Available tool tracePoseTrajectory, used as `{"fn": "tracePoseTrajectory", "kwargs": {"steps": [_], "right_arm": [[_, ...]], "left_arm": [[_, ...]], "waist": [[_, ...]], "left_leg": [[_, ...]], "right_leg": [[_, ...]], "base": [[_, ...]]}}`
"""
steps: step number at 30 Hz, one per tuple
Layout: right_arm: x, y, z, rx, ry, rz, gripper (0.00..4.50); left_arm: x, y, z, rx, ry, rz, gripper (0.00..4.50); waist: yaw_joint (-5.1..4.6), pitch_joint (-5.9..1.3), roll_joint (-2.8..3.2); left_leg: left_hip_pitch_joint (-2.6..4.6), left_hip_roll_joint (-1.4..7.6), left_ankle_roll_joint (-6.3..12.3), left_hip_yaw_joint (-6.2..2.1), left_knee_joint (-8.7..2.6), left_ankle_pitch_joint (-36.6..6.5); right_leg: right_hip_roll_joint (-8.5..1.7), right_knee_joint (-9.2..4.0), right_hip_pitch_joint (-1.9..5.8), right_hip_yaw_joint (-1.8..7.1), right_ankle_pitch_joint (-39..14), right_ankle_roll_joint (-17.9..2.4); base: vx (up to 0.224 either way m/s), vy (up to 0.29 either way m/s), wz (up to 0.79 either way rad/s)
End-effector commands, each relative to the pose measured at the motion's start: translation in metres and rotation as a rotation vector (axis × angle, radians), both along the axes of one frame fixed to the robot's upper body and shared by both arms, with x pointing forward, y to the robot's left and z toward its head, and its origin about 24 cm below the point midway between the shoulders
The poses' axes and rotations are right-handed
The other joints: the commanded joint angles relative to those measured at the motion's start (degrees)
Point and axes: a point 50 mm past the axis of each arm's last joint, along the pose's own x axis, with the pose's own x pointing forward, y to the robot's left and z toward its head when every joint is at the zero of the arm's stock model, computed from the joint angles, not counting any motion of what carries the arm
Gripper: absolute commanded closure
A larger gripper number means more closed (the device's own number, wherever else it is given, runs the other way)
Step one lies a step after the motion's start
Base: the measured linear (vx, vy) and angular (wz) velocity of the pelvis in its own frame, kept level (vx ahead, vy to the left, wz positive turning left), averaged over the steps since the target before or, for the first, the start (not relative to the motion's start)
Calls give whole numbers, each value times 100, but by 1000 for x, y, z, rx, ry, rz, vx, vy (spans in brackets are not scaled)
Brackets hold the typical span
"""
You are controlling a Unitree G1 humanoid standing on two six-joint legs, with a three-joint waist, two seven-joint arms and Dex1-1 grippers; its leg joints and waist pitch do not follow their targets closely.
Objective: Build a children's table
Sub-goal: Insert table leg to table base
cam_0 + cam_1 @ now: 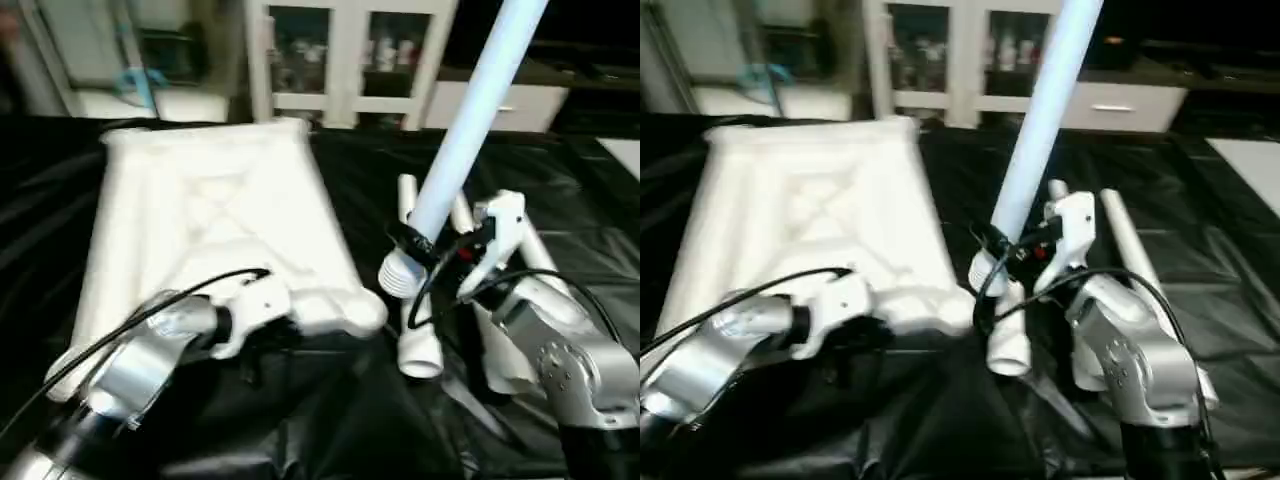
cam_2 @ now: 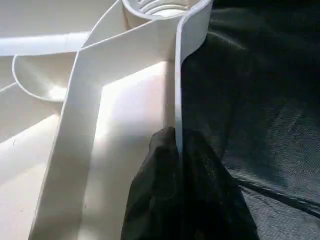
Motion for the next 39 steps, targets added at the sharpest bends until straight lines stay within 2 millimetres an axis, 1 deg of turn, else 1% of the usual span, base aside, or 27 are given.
{"fn": "tracePoseTrajectory", "kwargs": {"steps": [1, 2, 3, 4, 5, 6, 7, 8, 10, 11, 12, 13, 14, 15, 16, 17, 18, 19, 20, 21, 22, 23, 27, 29, 35, 37, 39], "right_arm": [[3, 3, 4, 6, -9, 15, 265], [6, 6, 3, 23, -1, 30, 265], [8, 8, 3, 38, 4, 48, 265], [8, 9, 3, 45, 6, 56, 266], [9, 11, 3, 59, 12, 80, 266], [10, 13, 1, 68, 20, 108, 266], [10, 16, -1, 76, 31, 160, 266], [10, 16, -2, 76, 34, 171, 266], [12, 18, -7, 76, 60, 225, 266], [13, 19, -9, 79, 72, 258, 266], [13, 19, -9, 79, 72, 258, 266], [14, 19, -13, 56, 86, 291, 266], [15, 18, -14, 41, 94, 308, 266], [15, 17, -15, 32, 98, 320, 266], [16, 16, -16, 30, 105, 338, 266], [16, 15, -17, 23, 109, 349, 266], [16, 14, -18, 21, 112, 354, 266], [17, 13, -19, 19, 118, 359, 266], [17, 12, -19, 19, 120, 360, 266], [18, 10, -21, 12, 125, 362, 266], [18, 9, -22, 7, 127, 362, 266], [19, 9, -23, -1, 130, 367, 266], [20, 7, -26, -14, 133, 374, 266], [21, 7, -27, -12, 135, 369, 266], [24, 8, -32, -14, 144, 368, 266], [25, 10, -33, -15, 146, 372, 266], [27, 11, -33, -16, 147, 377, 266]], "left_arm": [[-10, 12, -20, 89, 70, 70, 446], [-17, -3, -19, 30, 58, -6, 446], [-21, -11, -19, -6, 70, -37, 446], [-23, -15, -19, -19, 77, -44, 450], [-25, -19, -20, -28, 86, -44, 450], [-26, -22, -20, -24, 69, -62, 450], [-26, -26, -20, -40, 69, -59, 450], [-26, -27, -21, -45, 69, -58, 450], [-24, -31, -21, -54, 61, -67, 450], [-24, -32, -21, -51, 66, -72, 450], [-24, -32, -21, -51, 66, -72, 450], [-22, -33, -22, -55, 70, -69, 450], [-20, -33, -22, -56, 69, -65, 450], [-19, -33, -22, -57, 68, -62, 450], [-17, -32, -22, -56, 66, -59, 450], [-15, -31, -21, -55, 62, -57, 450], [-15, -30, -21, -54, 59, -56, 450], [-13, -30, -21, -54, 56, -53, 450], [-13, -29, -21, -55, 55, -53, 450], [-12, -28, -21, -54, 53, -53, 450], [-12, -28, -20, -53, 52, -54, 450], [-11, -27, -20, -53, 53, -56, 450], [-10, -26, -19, -55, 57, -65, 450], [-10, -26, -18, -60, 60, -74, 450], [-9, -26, -17, -56, 62, -94, 450], [-10, -27, -16, -55, 67, -105, 450], [-10, -27, -16, -52, 70, -118, 450]], "waist": [[106, -269, -30], [107, -279, -82], [124, -286, -88], [164, -289, -78], [172, -301, -100], [200, -304, -90], [215, -307, -122], [223, -312, -111], [256, -314, -146], [267, -318, -138], [283, -309, -130], [283, -306, -176], [291, -306, -177], [303, -295, -162], [296, -285, -224], [301, -286, -214], [310, -273, -204], [299, -273, -255], [304, -278, -244], [304, -269, -257], [309, -275, -243], [302, -274, -261], [303, -278, -279], [304, -278, -270], [313, -297, -270], [313, -301, -243], [309, -302, -243]], "left_leg": [[52, 477, 39, -206, -485, -1263], [62, 484, 91, -192, -479, -1173], [63, 476, 205, -178, -465, -1003], [82, 482, 286, -160, -449, -863], [91, 481, 332, -147, -437, -771], [93, 482, 414, -142, -422, -605], [85, 483, 487, -131, -411, -514], [94, 481, 517, -124, -404, -494], [103, 483, 564, -106, -393, -440], [102, 480, 571, -109, -390, -431], [114, 485, 559, -102, -393, -482], [109, 487, 548, -92, -392, -514], [110, 489, 541, -93, -394, -521], [119, 492, 512, -89, -399, -582], [115, 493, 479, -80, -407, -658], [111, 489, 468, -88, -405, -701], [126, 495, 418, -89, -415, -821], [128, 503, 380, -85, -419, -868], [123, 499, 369, -89, -414, -864], [126, 501, 344, -87, -423, -896], [136, 505, 308, -89, -424, -912], [134, 505, 300, -87, -424, -903], [123, 498, 288, -86, -422, -892], [124, 500, 280, -88, -423, -919], [124, 508, 359, -55, -400, -744], [129, 514, 337, -53, -402, -755], [136, 516, 329, -51, -403, -740]], "right_leg": [[-410, -538, 145, 273, -802, -1117], [-400, -530, 147, 270, -626, -1154], [-390, -503, 156, 261, -335, -1239], [-389, -484, 155, 261, -130, -1290], [-381, -465, 160, 258, 11, -1325], [-387, -445, 167, 253, 222, -1400], [-383, -435, 184, 248, 325, -1435], [-383, -428, 181, 247, 355, -1460], [-379, -427, 182, 245, 368, -1473], [-384, -420, 187, 241, 351, -1482], [-383, -436, 173, 241, 229, -1475], [-385, -440, 180, 243, 127, -1453], [-393, -442, 182, 244, 77, -1438], [-396, -459, 168, 247, -55, -1414], [-396, -482, 168, 248, -210, -1369], [-406, -477, 174, 247, -300, -1351], [-418, -514, 158, 253, -545, -1302], [-416, -526, 157, 254, -682, -1261], [-420, -515, 158, 254, -715, -1251], [-422, -533, 145, 256, -829, -1215], [-425, -535, 138, 256, -882, -1194], [-419, -537, 135, 256, -881, -1184], [-424, -538, 133, 259, -895, -1169], [-432, -546, 127, 259, -935, -1177], [-422, -512, 131, 251, -648, -1266], [-415, -506, 127, 249, -663, -1270], [-408, -501, 122, 246, -610, -1301]], "base": [[0, 0, 0], [0, 0, 0], [0, 0, 0], [0, 0, 0], [0, 0, 0], [0, 0, 0], [0, 0, 0], [0, 0, 0], [0, 0, 0], [0, 0, 0], [0, 0, 0], [0, 0, 0], [0, 0, 0], [0, 0, 0], [0, 0, 0], [0, 0, 0], [0, 0, 0], [0, 0, 0], [0, 0, 0], [0, 0, 0], [0, 0, 0], [0, 0, 0], [0, 0, 0], [0, 0, 0], [0, 0, 0], [0, 0, 0], [0, 0, 0]]}}
